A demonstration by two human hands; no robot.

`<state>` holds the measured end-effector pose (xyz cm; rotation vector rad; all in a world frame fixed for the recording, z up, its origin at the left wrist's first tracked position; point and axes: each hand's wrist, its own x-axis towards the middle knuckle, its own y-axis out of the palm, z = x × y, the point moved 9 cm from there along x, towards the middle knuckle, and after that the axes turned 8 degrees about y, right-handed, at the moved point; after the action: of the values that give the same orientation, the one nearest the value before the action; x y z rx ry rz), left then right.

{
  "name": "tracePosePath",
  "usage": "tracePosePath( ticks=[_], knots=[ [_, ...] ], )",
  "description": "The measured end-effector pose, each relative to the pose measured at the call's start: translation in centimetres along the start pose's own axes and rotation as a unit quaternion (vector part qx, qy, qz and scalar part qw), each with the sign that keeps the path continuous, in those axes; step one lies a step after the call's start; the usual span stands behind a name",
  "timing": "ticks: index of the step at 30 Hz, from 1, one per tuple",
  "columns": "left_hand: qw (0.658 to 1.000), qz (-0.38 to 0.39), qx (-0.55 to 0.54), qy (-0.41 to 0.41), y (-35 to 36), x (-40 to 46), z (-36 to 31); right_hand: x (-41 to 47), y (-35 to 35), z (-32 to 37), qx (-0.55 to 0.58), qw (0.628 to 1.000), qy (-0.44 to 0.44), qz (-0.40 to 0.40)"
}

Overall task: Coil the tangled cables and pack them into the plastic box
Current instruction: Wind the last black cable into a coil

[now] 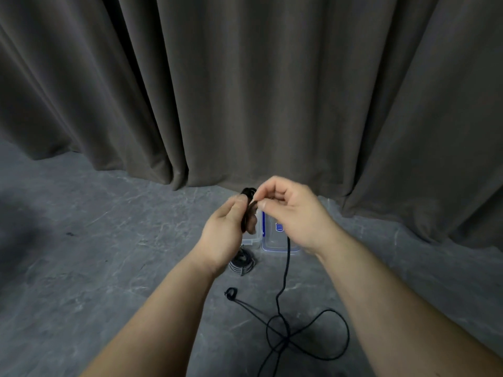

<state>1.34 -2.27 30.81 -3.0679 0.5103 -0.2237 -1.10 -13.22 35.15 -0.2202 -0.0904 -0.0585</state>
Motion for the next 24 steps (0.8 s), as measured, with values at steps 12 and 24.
tracePosePath(
  ticks=[12,24],
  knots=[
    [0.992,0.087,0.023,0.085,2.4,-0.9,-3.0,-0.1,-2.7,-2.3,0.080,0.989,0.012,-0.124],
    [0.983,-0.042,0.085,0.155,1.0,-0.7,-3.3,0.0,-0.7,-1.7,0.068,0.992,-0.031,-0.099]
  ],
)
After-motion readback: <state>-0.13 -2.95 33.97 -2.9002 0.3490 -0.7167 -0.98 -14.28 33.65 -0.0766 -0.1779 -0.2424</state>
